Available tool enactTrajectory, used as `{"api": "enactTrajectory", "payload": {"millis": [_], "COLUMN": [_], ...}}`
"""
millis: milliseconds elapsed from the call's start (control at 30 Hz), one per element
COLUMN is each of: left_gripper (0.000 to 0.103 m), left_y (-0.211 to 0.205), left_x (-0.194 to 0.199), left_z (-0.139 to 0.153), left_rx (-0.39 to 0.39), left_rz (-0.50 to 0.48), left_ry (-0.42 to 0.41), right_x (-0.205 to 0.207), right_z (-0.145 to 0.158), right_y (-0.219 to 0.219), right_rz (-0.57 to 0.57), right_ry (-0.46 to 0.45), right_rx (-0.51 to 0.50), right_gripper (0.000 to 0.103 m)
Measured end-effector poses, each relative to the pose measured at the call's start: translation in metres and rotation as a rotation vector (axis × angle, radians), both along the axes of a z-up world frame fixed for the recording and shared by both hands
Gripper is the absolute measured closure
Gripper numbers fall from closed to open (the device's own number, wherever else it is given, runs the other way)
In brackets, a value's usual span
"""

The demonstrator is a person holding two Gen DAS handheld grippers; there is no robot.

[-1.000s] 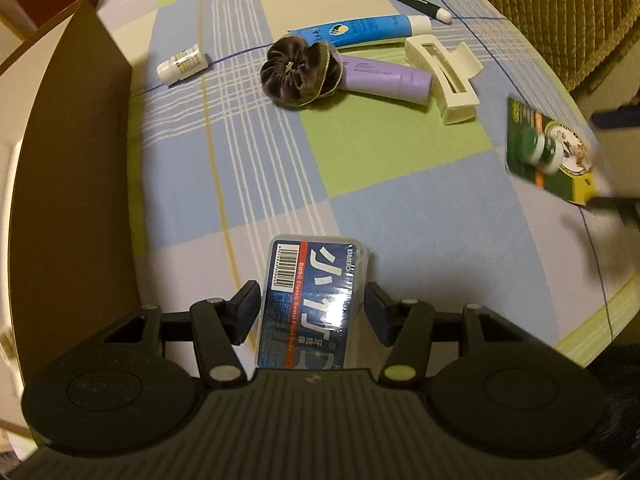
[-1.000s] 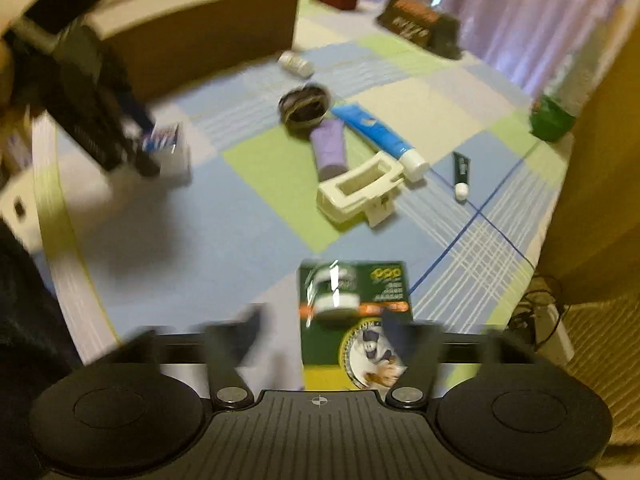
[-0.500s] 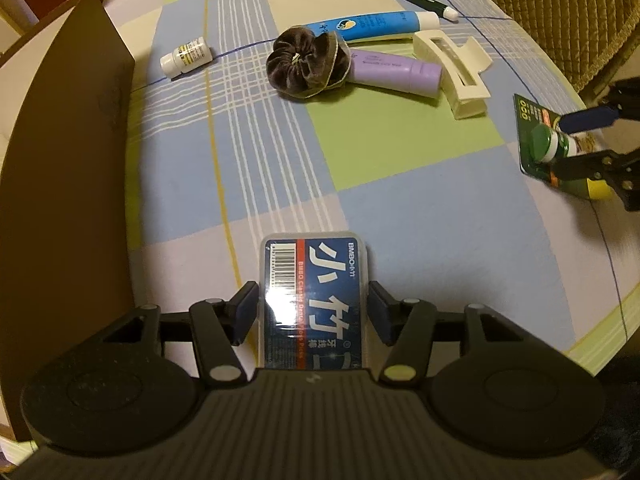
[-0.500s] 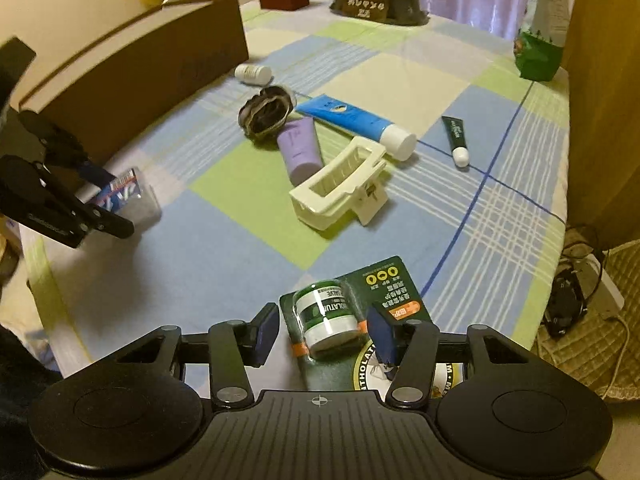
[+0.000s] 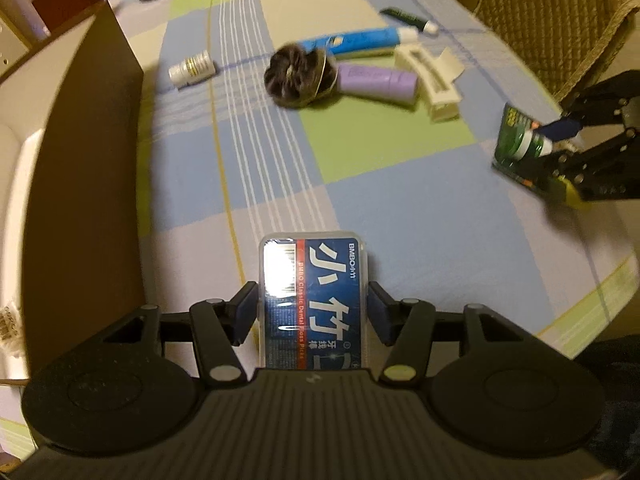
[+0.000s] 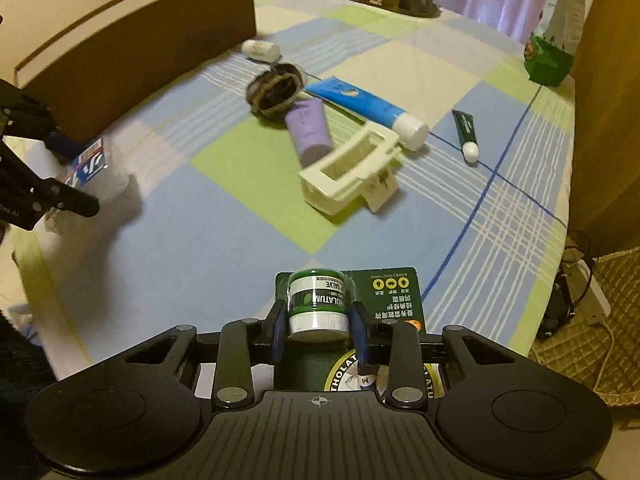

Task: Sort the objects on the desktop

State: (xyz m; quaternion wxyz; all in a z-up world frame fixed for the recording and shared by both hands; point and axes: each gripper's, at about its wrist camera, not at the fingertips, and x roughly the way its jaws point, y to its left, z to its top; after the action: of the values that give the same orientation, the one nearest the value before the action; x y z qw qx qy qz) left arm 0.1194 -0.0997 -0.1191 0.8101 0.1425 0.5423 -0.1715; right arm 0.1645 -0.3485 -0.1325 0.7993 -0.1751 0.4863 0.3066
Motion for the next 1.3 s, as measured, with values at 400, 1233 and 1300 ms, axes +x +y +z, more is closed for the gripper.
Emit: {"api": "enactTrajectory", "payload": {"millis": [400,1233,1300], "left_gripper": [0.050,0.050,0.050], "left_y": [0.016,0.189,0.206], "left_x": [-0.011,0.019,0.026], "left_z": [0.068,0.144,0.145], "left_rx": [-0.075,-0.024,-0.009], "left_rz": [-0.039,0.128,0.146], "left_ry": [-0.129,-0.285,-0.290], "right_x": [-0.004,0.009,0.015], "right_z": [0.041,0.131,0.141], "right_y": [0.021,0.170,0.197], "right_rz": [0.008,0.209,0.272], "right_ry": [-0.037,-0.096,-0.127], "right_rx": [0.053,0.349,0.371], "right_gripper": [0.071,0.071,0.071]}}
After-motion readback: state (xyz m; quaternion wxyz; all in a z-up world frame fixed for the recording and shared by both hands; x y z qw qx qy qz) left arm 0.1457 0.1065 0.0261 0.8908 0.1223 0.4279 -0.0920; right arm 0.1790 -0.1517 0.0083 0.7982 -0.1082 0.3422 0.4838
